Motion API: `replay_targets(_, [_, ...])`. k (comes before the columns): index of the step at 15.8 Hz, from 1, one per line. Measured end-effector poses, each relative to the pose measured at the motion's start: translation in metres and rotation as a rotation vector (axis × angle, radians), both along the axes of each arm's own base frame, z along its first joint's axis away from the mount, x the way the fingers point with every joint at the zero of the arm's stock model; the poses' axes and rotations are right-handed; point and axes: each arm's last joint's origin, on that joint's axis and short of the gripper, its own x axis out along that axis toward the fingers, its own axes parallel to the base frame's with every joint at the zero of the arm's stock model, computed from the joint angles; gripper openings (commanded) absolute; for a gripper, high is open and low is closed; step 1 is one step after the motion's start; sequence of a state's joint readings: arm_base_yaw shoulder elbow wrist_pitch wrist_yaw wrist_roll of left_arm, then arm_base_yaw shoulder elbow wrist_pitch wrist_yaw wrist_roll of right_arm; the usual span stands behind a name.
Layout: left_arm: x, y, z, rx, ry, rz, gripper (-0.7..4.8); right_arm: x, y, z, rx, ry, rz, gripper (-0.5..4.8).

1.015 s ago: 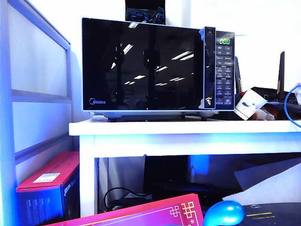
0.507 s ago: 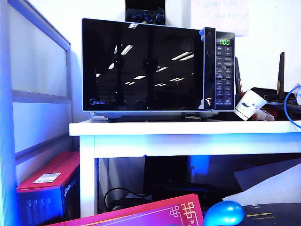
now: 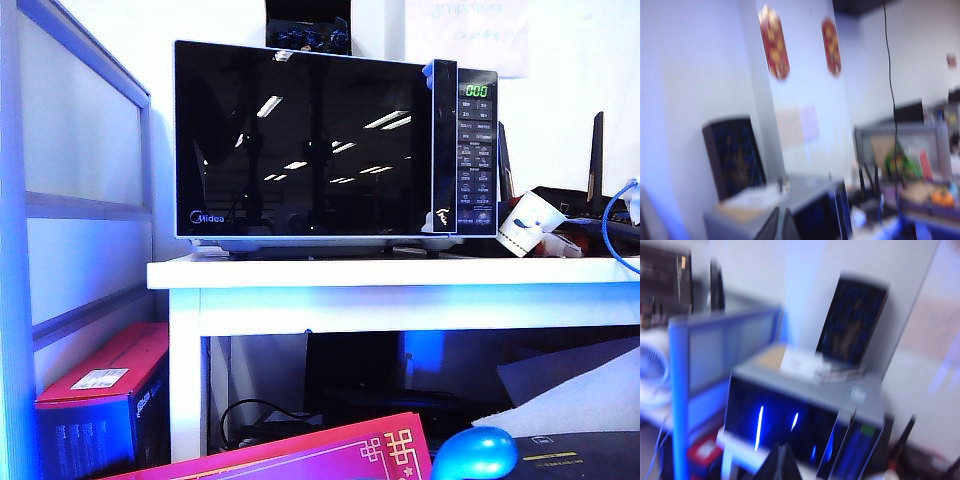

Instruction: Open the microwave door, place the orange inside the microwave, then close the microwave door.

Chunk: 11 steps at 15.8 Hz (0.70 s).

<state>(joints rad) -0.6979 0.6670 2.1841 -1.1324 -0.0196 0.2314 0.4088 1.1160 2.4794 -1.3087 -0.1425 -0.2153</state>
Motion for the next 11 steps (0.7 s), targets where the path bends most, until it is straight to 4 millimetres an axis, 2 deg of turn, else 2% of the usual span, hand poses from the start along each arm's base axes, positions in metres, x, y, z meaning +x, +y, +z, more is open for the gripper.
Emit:
replay_targets(4, [0.006,-0.005,-0.024,0.163,0.193,-0.002,-0.05,0.020,0.009,-0.011,-0.035,0.080,0.024,-0.05])
replay_targets(6, [0.015,-0.014,-0.031,0.230,0.262,-0.037,-0.05,0.028,0.015,-0.015,-0.032,0.073,0.095,-0.05])
replay_targets(7, [0.019,-0.017,-0.033,0.244,0.278,-0.041,-0.05,0.025,0.014,-0.015,-0.030,0.068,0.113,-0.05])
replay_targets(9, [0.039,-0.037,-0.038,0.296,0.323,-0.112,-0.05,-0.011,-0.001,-0.020,-0.007,0.024,0.117,-0.05])
replay_targets(11, [0.060,-0.057,-0.049,0.361,0.400,-0.175,-0.05,-0.022,-0.006,-0.029,0.004,0.006,0.119,-0.05])
